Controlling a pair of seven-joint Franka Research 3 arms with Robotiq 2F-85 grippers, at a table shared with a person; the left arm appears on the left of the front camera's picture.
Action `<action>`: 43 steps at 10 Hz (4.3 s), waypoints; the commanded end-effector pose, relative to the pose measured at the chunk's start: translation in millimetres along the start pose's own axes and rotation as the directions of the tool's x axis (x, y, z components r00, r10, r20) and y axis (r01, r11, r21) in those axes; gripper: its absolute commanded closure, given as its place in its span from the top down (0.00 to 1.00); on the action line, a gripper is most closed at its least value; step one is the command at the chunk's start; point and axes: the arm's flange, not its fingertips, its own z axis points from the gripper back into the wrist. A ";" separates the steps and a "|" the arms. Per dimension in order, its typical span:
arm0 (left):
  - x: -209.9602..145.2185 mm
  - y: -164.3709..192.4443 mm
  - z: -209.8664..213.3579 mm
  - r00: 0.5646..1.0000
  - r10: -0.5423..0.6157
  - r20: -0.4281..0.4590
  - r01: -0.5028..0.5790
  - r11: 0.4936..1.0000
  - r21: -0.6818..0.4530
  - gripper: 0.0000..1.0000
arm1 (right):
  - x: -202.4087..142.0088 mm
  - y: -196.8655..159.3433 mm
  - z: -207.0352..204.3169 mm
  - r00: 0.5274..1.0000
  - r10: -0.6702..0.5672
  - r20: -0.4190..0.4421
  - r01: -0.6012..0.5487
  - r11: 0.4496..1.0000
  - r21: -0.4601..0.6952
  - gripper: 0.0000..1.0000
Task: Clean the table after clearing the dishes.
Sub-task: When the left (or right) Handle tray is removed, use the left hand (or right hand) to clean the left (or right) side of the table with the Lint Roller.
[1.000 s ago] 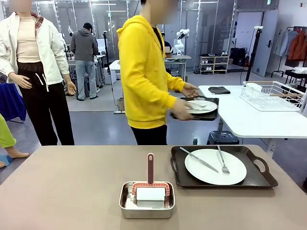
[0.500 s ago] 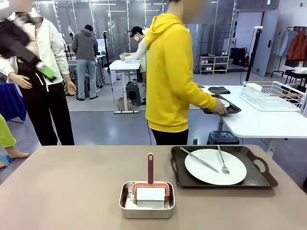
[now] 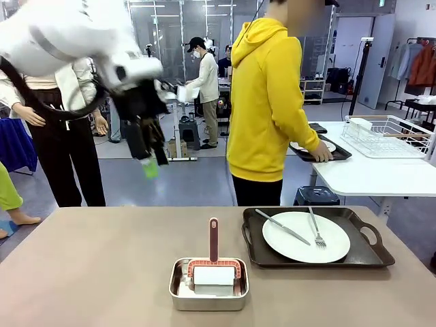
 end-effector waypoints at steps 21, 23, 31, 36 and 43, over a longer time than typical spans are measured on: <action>94.2 111.9 -160.4 0.958 -0.024 -0.286 -0.016 0.990 -0.138 1.00 | -1.1 2.6 0.9 1.000 0.006 0.003 -0.006 1.000 0.008 1.00; 93.3 117.9 -179.9 0.955 0.015 -0.295 -0.066 0.984 -0.164 1.00 | -1.1 2.6 0.9 1.000 0.006 0.003 -0.006 1.000 0.008 1.00; 82.1 118.4 -227.3 0.943 0.049 -0.329 -0.129 0.966 -0.226 0.28 | -1.1 2.6 0.9 1.000 0.006 0.003 -0.006 1.000 0.008 1.00; 81.0 115.1 -233.3 0.950 0.046 -0.308 -0.116 0.970 -0.213 0.00 | -1.1 2.6 0.9 1.000 0.006 0.003 -0.006 1.000 0.008 1.00; 42.3 54.1 -129.8 0.921 0.368 -0.127 -0.385 0.908 -0.163 0.00 | -1.1 2.6 0.9 1.000 0.006 0.003 -0.006 1.000 0.008 1.00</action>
